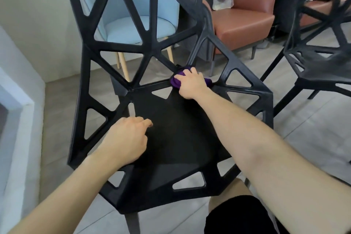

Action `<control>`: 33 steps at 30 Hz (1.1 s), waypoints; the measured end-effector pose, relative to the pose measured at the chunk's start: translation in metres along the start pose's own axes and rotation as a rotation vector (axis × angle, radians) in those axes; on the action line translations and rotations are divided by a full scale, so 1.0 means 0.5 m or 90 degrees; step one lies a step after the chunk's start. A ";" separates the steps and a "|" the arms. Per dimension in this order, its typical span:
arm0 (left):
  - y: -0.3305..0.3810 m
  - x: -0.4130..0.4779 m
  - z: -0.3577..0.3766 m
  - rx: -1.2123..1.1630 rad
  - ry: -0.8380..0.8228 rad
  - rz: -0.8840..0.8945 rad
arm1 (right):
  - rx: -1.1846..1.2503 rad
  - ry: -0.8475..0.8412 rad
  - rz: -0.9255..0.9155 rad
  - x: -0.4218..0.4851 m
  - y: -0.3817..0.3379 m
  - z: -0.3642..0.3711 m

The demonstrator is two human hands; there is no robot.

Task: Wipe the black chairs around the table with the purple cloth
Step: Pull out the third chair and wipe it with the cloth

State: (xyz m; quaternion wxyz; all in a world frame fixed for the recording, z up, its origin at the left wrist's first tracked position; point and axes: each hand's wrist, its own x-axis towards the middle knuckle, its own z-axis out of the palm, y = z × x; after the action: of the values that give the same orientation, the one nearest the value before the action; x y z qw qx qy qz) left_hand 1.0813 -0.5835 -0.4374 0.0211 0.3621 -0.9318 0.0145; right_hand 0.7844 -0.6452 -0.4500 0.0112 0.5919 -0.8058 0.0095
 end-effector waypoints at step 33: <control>0.007 -0.238 -0.119 0.023 0.028 -0.053 | 0.198 -0.109 -0.143 -0.245 -0.210 0.015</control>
State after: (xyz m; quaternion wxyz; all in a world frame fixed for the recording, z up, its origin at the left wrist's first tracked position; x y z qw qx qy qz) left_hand 1.1681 -0.4983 -0.3840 0.0358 0.4003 -0.9149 0.0388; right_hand 0.9214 -0.5601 -0.4610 -0.1481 0.6715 -0.7214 0.0819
